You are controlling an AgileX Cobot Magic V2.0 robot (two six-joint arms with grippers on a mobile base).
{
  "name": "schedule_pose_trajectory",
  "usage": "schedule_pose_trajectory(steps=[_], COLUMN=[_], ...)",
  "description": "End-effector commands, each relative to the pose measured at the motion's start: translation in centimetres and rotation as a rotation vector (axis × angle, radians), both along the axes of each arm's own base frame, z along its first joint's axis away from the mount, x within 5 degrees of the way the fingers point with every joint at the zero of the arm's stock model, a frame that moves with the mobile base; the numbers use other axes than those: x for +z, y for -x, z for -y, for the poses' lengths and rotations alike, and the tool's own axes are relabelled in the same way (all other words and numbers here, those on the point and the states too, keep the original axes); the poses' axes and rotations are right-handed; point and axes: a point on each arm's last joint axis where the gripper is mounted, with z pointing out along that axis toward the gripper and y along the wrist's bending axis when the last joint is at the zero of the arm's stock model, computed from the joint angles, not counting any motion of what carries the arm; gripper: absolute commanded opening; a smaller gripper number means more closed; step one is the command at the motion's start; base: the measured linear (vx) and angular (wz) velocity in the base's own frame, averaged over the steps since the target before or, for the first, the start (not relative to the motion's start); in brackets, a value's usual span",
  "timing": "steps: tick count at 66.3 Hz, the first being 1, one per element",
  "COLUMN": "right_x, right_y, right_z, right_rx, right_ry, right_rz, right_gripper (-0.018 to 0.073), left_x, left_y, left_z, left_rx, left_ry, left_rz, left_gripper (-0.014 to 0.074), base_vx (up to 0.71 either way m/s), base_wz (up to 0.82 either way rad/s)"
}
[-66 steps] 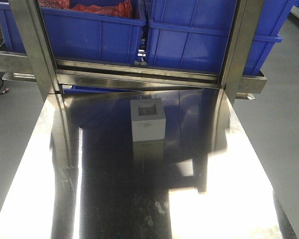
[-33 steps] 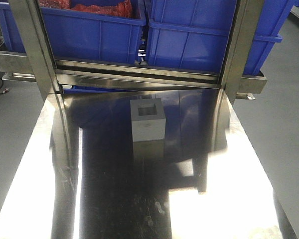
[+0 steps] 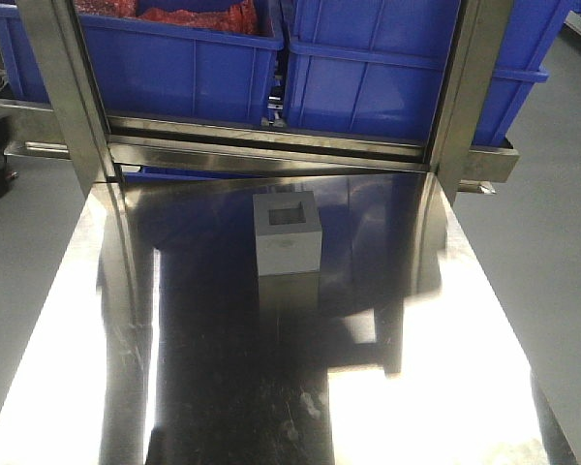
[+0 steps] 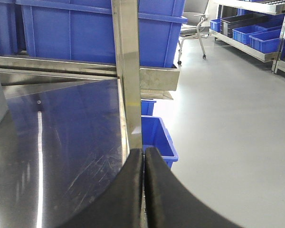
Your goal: Sort gray base to blue bin
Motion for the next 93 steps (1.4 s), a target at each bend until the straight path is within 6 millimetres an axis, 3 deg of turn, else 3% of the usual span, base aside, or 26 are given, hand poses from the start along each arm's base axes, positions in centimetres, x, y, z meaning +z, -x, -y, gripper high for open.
schedule_pose_trajectory(steps=[1, 13, 28, 55, 71, 84, 93], right_x=[0.6, 0.6, 0.6, 0.6, 0.6, 0.6, 0.6], right_y=[-0.1, -0.1, -0.1, -0.1, -0.1, -0.1, -0.1], right_z=[0.0, 0.0, 0.0, 0.0, 0.0, 0.0, 0.0], right_rx=[0.001, 0.001, 0.001, 0.001, 0.001, 0.001, 0.001], right_ry=[0.027, 0.027, 0.027, 0.027, 0.027, 0.027, 0.027], right_rz=[0.073, 0.073, 0.073, 0.073, 0.073, 0.073, 0.073], right_gripper=[-0.0005, -0.0005, -0.0005, -0.0005, -0.0005, -0.0005, -0.0005], left_x=[2.4, 2.3, 0.2, -3.8, -6.8, -8.9, -9.1], left_y=[-2.6, -7.8, -13.2, -20.8, -23.4, -23.8, -23.7], left_z=[2.0, 6.6, 12.0, 15.7, 17.2, 17.7, 18.3], left_rx=[-0.066, -0.181, -0.251, -0.142, -0.130, -0.121, -0.140], left_ry=[0.012, -0.006, 0.022, 0.264, 0.302, 0.283, 0.326], left_rz=[0.099, -0.018, -0.236, -0.526, -0.668, -0.739, -0.751], left_gripper=[0.0528, 0.0528, 0.0527, 0.0526, 0.0524, 0.0524, 0.0524], base_vx=[0.00, 0.00, 0.00, 0.00, 0.00, 0.00, 0.00], base_wz=[0.00, 0.00, 0.00, 0.00, 0.00, 0.00, 0.00])
